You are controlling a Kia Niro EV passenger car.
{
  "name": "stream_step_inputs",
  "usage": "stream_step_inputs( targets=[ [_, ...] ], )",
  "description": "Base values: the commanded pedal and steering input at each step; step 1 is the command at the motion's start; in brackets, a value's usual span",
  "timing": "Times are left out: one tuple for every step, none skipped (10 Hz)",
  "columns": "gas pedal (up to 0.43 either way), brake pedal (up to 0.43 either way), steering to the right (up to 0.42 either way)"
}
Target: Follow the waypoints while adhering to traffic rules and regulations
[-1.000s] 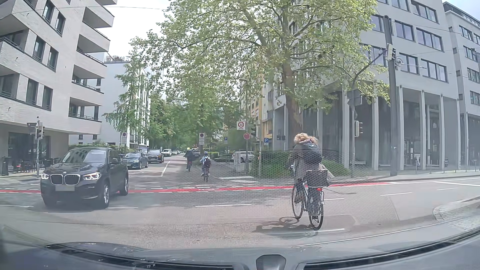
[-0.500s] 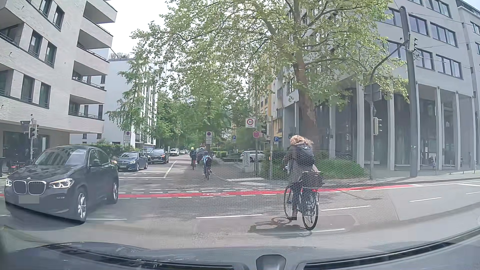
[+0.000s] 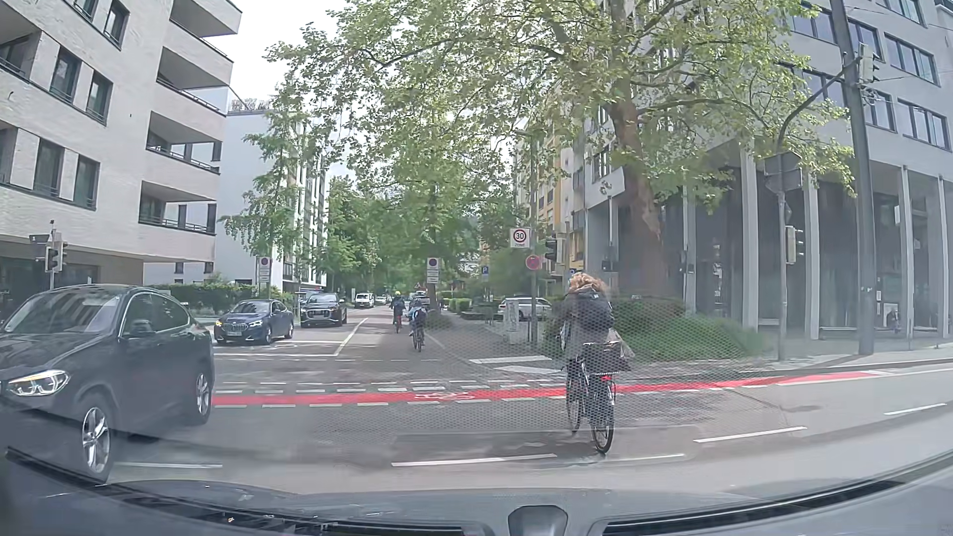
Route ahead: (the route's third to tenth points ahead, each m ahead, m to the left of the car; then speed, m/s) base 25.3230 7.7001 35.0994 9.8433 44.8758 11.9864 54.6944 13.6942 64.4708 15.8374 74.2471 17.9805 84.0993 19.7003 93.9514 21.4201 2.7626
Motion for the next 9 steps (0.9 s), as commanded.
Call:
stream_step_inputs(
  targets=[
    [0.0, 0.0, -0.104],
    [0.0, 0.0, -0.103],
    [0.0, 0.0, -0.098],
    [0.0, 0.0, -0.098],
    [0.0, 0.0, -0.098],
    [0.0, 0.0, -0.098],
    [0.0, 0.0, -0.098],
    [0.0, 0.0, -0.098],
    [0.0, 0.0, -0.098]
  ],
)
